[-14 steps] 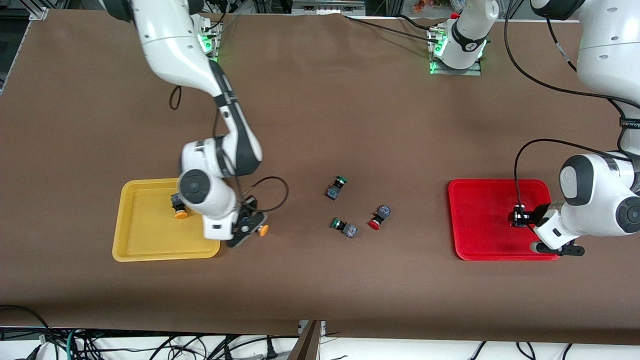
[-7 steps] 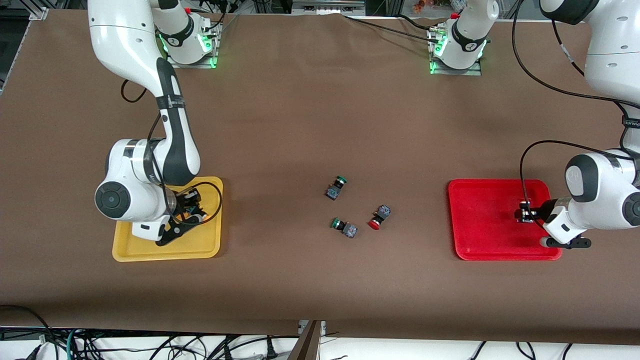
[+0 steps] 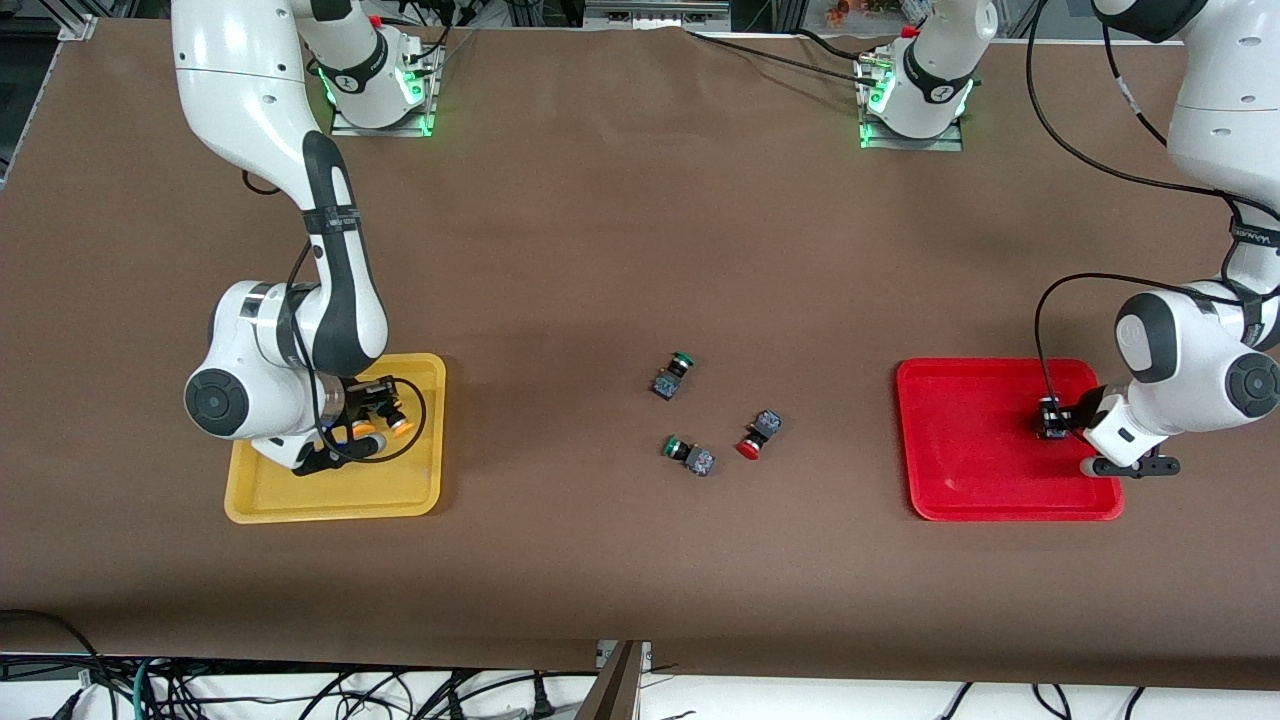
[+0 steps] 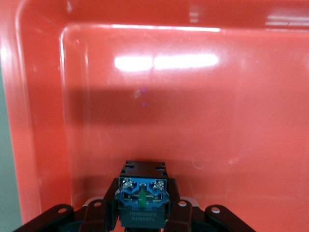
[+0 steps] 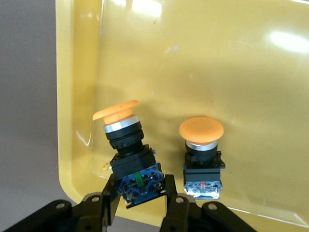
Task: Place red and yellow buttons in trays
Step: 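Release the second yellow button in the yellow tray with the right gripper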
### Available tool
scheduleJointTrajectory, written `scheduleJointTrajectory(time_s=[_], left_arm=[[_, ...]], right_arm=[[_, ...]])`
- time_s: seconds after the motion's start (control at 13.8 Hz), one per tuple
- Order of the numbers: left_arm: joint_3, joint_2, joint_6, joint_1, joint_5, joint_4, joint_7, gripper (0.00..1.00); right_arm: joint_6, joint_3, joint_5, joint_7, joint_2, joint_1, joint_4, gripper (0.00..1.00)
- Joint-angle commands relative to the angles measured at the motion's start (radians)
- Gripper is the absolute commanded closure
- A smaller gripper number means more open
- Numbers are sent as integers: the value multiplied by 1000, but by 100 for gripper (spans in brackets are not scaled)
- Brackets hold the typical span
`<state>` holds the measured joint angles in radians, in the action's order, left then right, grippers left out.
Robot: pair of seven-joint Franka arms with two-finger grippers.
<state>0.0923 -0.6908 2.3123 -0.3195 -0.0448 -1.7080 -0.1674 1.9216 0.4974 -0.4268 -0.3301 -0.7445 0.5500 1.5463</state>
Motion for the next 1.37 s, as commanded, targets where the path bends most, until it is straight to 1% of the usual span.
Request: scheduleJointTrajectory(time_s=[0.0,0.07,0.14,0.22,0.29,0.36,0.43,0.58,0.72,0.87,0.94,1.01,1.23,1.3], left_arm=[[0,40,45,-3,-23,-47,-15,57],[0,37,52,-3,-23,-44,-14,46],[0,37,44,-3,-23,-35,-12,22],[0,40,42,-1,-23,-29,-11,0],[0,45,38,0,-23,-19,-11,0],[4,50,18,5,-23,-13,-9,0],[12,62,-26,11,-23,13,-7,0],[14,71,-102,58,-12,62,-7,0],[27,91,-106,111,-10,62,-9,0],[87,94,-106,122,-23,67,-6,0],[113,99,-106,131,-23,67,-4,0],[128,99,-106,158,-23,65,-3,0],[130,86,-90,247,-21,67,-1,0],[130,80,-80,278,-20,67,-1,0]], right_arm=[[8,-8,-26,75,17,2,21,63],[5,-8,-39,92,17,2,21,62],[2,-8,-55,94,11,2,21,57],[1,-8,-73,95,8,-1,21,46],[-1,-8,-85,108,4,-2,21,31],[-1,-7,-89,130,4,-2,21,6],[-6,-7,-87,163,8,2,18,0],[-44,-8,-87,210,28,16,11,0],[-46,0,-72,214,63,28,6,0],[-46,32,-79,102,71,2,-20,0],[-52,32,-82,56,73,-5,-26,0],[-79,32,-84,65,94,-1,-26,0],[-101,38,-63,213,177,34,-22,0],[-122,41,-25,255,203,53,-22,0]])
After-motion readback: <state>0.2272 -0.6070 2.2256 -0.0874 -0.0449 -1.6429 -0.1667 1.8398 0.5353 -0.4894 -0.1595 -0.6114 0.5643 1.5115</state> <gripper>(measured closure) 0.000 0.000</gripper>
